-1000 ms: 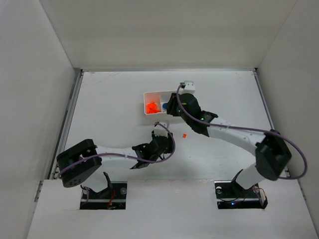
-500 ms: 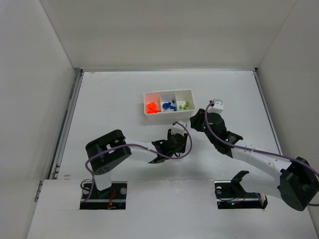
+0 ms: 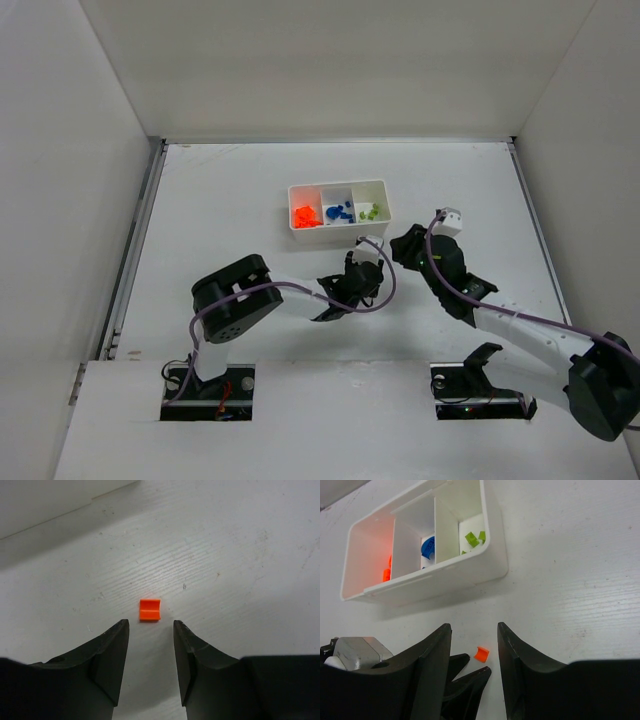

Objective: Sort the legos into containers by color

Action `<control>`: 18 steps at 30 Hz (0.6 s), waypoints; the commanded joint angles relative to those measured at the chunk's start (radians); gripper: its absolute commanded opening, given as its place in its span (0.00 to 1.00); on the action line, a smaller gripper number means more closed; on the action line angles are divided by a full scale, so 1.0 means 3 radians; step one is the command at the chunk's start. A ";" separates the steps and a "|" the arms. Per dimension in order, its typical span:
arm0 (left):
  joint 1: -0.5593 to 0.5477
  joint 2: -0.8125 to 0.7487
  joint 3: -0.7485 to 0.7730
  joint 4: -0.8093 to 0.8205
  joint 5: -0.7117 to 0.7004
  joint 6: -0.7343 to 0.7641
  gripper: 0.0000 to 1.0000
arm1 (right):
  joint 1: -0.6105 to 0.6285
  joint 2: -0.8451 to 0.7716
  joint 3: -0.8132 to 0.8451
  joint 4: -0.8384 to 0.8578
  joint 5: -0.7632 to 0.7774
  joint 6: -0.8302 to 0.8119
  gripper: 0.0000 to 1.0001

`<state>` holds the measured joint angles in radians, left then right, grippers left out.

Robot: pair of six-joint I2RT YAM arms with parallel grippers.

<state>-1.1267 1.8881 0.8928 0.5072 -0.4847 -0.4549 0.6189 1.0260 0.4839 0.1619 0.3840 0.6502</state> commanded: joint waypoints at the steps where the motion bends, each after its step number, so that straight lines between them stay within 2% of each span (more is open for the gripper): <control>1: 0.0046 0.0108 0.0081 -0.0075 -0.0108 0.0064 0.38 | -0.0031 -0.0055 -0.0013 0.0227 -0.0048 0.0047 0.48; 4: 0.0046 0.0169 0.0117 -0.0075 -0.0108 0.0085 0.37 | -0.0026 -0.0030 -0.0013 0.0248 -0.0053 0.0047 0.48; 18: 0.0026 0.0170 0.0097 -0.0110 -0.0057 0.0126 0.19 | -0.0061 -0.0183 -0.0064 0.0212 -0.0037 0.0047 0.48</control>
<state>-1.1152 1.9331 0.9302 0.5308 -0.5175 -0.4259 0.6094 1.0096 0.4728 0.1799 0.3706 0.6559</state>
